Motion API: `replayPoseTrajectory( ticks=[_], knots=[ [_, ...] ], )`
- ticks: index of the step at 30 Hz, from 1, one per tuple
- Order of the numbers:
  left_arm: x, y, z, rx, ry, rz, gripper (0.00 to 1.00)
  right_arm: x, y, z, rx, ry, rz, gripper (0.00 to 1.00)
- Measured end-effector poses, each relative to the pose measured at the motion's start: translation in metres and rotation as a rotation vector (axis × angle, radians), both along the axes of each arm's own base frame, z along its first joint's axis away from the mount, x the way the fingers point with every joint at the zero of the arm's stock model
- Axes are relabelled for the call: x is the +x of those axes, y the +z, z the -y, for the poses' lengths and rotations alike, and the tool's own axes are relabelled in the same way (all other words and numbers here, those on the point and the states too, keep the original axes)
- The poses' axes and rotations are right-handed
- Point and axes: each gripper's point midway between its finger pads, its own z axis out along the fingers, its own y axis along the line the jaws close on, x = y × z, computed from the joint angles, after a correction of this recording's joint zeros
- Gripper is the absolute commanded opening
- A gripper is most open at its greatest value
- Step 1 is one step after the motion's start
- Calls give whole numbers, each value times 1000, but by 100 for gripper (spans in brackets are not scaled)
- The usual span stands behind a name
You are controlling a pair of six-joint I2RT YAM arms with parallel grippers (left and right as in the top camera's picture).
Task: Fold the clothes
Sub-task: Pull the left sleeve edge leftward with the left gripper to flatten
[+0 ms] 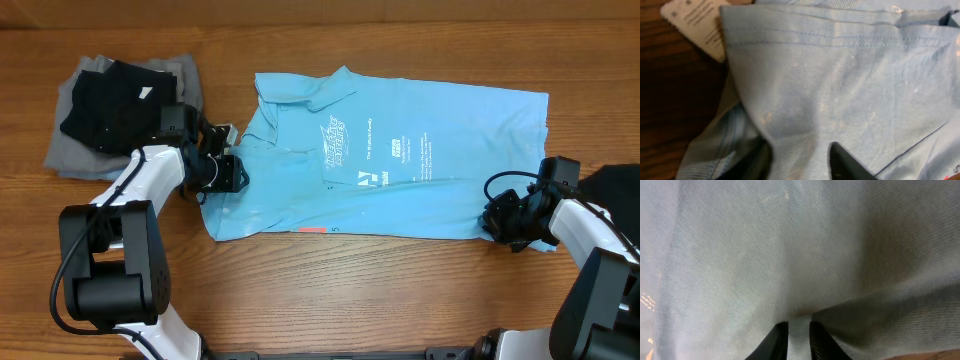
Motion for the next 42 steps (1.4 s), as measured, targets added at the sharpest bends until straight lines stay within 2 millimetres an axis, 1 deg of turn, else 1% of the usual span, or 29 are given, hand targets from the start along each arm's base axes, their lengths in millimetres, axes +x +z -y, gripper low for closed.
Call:
replayPoseTrajectory(
  ticks=[1, 3, 5, 8, 12, 15, 18, 21, 23, 24, 25, 26, 28, 30, 32, 33, 34, 35, 37, 39, 40, 41, 42],
  knots=[
    [0, 0, 0, 3, 0, 1, 22, 0, 0, 0, 0, 0, 0, 19],
    [3, -1, -4, 22, 1, 13, 17, 0, 0, 0, 0, 0, 0, 19],
    [8, 0, -6, 38, 7, 33, 4, 0, 0, 0, 0, 0, 0, 19],
    [14, 0, -9, 52, 10, 57, 4, 0, 0, 0, 0, 0, 0, 19],
    [16, 0, -13, 76, 17, 65, 4, 0, 0, 0, -1, 0, -2, 20],
    [24, 5, -16, 94, 23, 85, 4, -1, 0, 0, -2, 0, -5, 20],
    [40, 18, -21, 116, 32, 136, 4, -1, 0, 0, -2, 0, -4, 20],
    [50, 24, -22, 124, 36, 172, 4, -1, 0, 0, -3, 0, -5, 20],
    [51, 25, -23, 129, 37, 175, 29, -1, 0, 1, -5, -1, -6, 20],
    [51, 25, -24, 131, 42, 174, 48, -1, 0, 1, -5, -1, -6, 20],
    [51, 25, -24, 135, 43, 173, 55, -1, 0, 1, -5, -1, -7, 20],
    [50, 24, -25, 139, 41, 167, 59, -1, 0, 1, -5, -1, -7, 20],
    [41, 20, -26, 144, 44, 124, 63, -1, 0, 1, -5, -1, -7, 20],
    [27, 16, -27, 154, 44, 62, 63, -2, 0, 1, -5, -1, -8, 20],
    [7, 11, -28, 162, 36, -23, 63, -2, -1, 1, -6, -1, -9, 20],
    [0, 10, -28, 165, 32, -54, 61, -2, -1, 1, -7, -1, -8, 20],
    [-9, 9, -28, 168, 28, -91, 56, -2, -1, 1, -7, -1, -9, 20],
    [-21, 7, -29, 174, 21, -141, 56, -2, -1, 1, -7, -1, -8, 20],
    [-32, 6, -31, 190, 16, -185, 54, -2, 0, 1, -7, -1, -9, 20],
    [-39, 4, -34, 206, 16, -207, 46, -2, 0, 1, -8, 0, -8, 20],
    [-42, 1, -35, 212, 15, -215, 39, -1, 0, 1, -8, 0, -8, 20],
    [-48, -4, -36, 218, 13, -235, 37, -1, 0, 1, -8, 0, -8, 20],
    [-51, -5, -36, 219, 15, -243, 36, -1, 0, 1, -8, 0, -8, 20]
  ],
)
